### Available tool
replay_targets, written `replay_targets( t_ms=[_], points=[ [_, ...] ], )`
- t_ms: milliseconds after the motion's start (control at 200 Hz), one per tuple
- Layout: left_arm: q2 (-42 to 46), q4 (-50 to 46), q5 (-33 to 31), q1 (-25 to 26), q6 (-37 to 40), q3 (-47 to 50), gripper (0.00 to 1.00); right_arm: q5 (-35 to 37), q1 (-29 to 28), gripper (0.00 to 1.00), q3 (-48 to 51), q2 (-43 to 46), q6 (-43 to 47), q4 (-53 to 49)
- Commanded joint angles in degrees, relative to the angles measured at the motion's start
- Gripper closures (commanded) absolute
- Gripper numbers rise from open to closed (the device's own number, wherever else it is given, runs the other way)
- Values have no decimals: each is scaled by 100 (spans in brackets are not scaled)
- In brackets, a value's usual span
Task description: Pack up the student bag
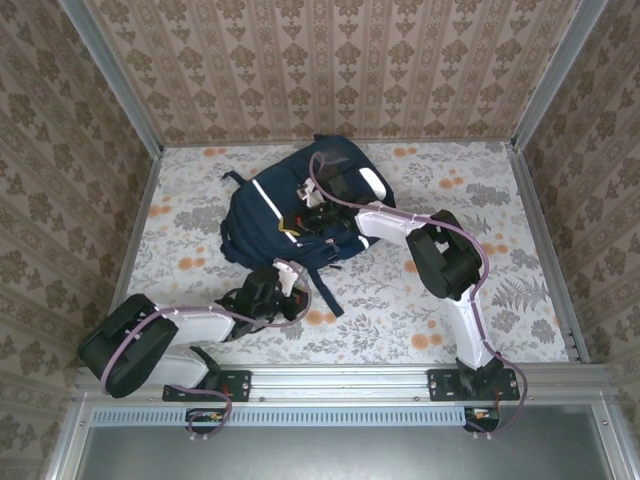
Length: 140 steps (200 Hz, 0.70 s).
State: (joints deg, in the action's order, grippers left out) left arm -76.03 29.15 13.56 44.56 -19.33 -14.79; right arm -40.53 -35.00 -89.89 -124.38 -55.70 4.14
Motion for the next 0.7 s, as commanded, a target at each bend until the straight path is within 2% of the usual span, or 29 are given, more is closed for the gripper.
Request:
replay_targets(
  t_ms=[0, 695],
  points=[
    [-100, 179, 74, 30, 40, -169, 100, 360, 11, 100, -8, 183, -724, 840],
    [-1163, 373, 493, 393, 121, -922, 100, 439, -59, 100, 48, 65, -642, 729]
  ],
)
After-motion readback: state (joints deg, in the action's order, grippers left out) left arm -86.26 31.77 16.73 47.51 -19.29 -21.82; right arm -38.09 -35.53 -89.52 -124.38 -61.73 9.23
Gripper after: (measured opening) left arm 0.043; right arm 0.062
